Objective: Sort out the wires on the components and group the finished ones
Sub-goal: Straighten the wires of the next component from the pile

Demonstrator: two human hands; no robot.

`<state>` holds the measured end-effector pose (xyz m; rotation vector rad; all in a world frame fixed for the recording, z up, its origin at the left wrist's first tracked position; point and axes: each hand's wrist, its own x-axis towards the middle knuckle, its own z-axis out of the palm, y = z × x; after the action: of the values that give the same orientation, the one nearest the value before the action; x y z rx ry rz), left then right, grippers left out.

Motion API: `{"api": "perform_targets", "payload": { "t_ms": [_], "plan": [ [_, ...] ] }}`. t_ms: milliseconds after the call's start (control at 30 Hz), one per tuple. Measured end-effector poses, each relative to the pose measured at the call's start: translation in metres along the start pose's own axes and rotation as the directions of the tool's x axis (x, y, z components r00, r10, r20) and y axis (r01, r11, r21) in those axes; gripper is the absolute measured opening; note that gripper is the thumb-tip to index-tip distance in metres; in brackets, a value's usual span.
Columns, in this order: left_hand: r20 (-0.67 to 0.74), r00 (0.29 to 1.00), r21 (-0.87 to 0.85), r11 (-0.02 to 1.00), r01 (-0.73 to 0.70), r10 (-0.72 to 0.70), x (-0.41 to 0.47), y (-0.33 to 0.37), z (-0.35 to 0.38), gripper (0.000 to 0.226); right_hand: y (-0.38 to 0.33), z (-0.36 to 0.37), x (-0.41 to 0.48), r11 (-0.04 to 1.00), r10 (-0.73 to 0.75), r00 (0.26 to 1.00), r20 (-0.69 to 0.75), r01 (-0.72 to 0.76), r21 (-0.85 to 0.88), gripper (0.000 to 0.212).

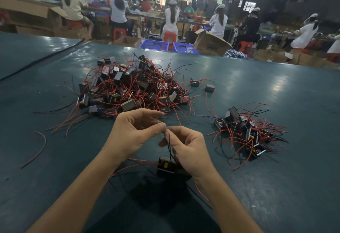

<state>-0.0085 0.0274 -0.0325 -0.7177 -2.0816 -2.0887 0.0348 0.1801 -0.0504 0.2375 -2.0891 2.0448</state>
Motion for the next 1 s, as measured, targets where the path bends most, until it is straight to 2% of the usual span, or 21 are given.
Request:
{"api": "perform_targets", "payload": {
  "t_ms": [167,233,300,367,467,633,733,800,900,1000],
  "plan": [
    [-0.006,1.000,0.086,0.996,-0.028,0.029,-0.001,0.000,-0.003,0.021,0.002,0.001,0.001,0.998,-0.001,0.999,-0.034,-0.001,-0.057,0.013],
    [0.011,0.990,0.223,0.965,-0.139,0.140,-0.004,0.003,-0.004,0.020,0.002,-0.001,0.000,0.999,0.035,0.998,-0.049,-0.036,-0.025,0.011],
    [0.066,0.947,0.376,0.872,-0.314,0.313,-0.005,0.004,-0.003,0.019,0.001,-0.002,0.000,0.995,0.096,0.993,-0.066,-0.093,0.039,0.013],
    [0.111,0.903,0.472,0.777,-0.415,0.415,-0.006,0.004,-0.001,0.019,0.001,-0.003,0.001,0.989,0.137,0.987,-0.084,-0.130,0.076,0.019],
    [0.158,0.883,0.517,0.725,-0.456,0.442,-0.006,0.005,-0.001,0.018,0.001,-0.004,0.002,0.988,0.145,0.983,-0.108,-0.137,0.076,0.023],
    [0.273,0.872,0.547,0.680,-0.488,0.407,-0.005,0.003,-0.006,0.017,0.001,-0.003,0.002,0.982,0.180,0.975,-0.132,-0.170,0.086,0.027],
    [0.298,0.881,0.557,0.682,-0.474,0.368,-0.004,0.004,-0.009,0.015,0.001,-0.003,0.003,0.978,0.191,0.974,-0.120,-0.177,0.113,0.021],
    [0.271,0.912,0.524,0.747,-0.408,0.308,-0.003,0.005,-0.010,0.017,0.001,-0.003,0.002,0.984,0.160,0.983,-0.089,-0.152,0.090,0.016],
    [0.163,0.975,0.434,0.877,-0.207,0.149,-0.002,0.007,-0.011,0.021,0.000,-0.002,0.000,0.996,0.092,0.994,-0.057,-0.092,0.010,0.011],
    [0.114,0.992,0.330,0.944,0.017,-0.058,-0.001,0.007,-0.011,0.026,0.000,0.000,-0.001,0.997,0.026,0.997,-0.070,-0.031,-0.068,0.013]
  ]
}}
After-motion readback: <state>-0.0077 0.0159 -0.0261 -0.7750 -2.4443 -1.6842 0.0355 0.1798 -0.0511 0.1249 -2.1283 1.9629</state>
